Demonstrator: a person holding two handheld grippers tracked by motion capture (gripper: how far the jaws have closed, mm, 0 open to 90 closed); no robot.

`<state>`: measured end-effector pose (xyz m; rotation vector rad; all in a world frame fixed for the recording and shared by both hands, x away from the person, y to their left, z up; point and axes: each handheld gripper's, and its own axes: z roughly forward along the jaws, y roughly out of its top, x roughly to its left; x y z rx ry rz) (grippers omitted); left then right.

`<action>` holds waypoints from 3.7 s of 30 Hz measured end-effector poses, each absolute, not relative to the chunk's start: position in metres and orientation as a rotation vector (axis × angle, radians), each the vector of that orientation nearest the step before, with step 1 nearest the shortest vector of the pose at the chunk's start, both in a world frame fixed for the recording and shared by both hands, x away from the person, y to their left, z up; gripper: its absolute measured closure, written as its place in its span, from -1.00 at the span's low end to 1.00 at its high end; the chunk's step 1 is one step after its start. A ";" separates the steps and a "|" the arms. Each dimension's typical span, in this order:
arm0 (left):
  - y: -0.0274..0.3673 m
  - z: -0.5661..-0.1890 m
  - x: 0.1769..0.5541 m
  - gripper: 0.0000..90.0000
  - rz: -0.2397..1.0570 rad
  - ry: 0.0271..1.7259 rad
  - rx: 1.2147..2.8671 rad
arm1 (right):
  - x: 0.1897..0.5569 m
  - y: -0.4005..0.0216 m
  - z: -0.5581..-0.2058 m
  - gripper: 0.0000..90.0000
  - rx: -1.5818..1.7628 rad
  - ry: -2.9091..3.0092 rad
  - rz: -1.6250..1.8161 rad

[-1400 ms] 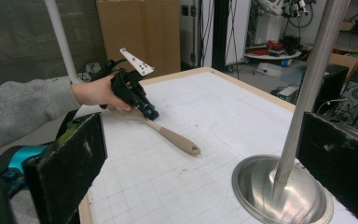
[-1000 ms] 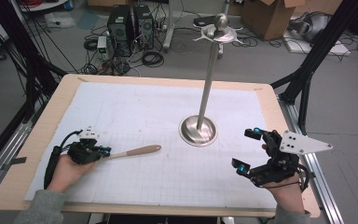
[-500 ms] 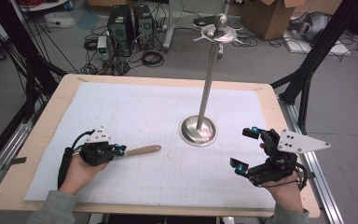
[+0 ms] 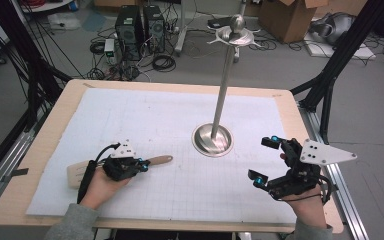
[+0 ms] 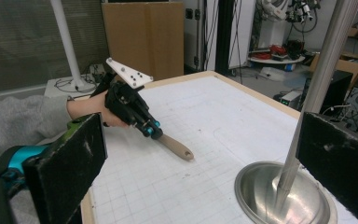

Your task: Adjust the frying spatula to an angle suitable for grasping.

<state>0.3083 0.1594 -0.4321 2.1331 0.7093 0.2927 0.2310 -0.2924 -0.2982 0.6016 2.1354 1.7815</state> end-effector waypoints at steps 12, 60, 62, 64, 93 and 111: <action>0.131 -0.446 0.322 1.00 0.312 0.713 2.172 | 0.232 -0.296 -0.299 -0.98 0.603 2.122 1.792; 0.139 -0.445 0.374 1.00 0.550 1.022 2.086 | 0.230 -0.297 -0.300 -0.98 0.594 2.128 1.800; 0.143 -0.445 0.375 1.00 0.568 1.039 2.091 | 0.229 -0.297 -0.300 -0.98 0.597 2.132 1.802; 0.148 -0.445 0.377 1.00 0.574 1.061 2.084 | 0.230 -0.296 -0.300 -0.98 0.596 2.133 1.802; 0.183 -0.369 0.328 1.00 0.515 0.961 1.855 | 0.232 -0.294 -0.300 -0.98 0.597 2.139 1.794; 0.254 -0.357 0.325 1.00 0.531 0.918 1.846 | 0.238 -0.287 -0.303 -0.98 0.588 2.168 1.778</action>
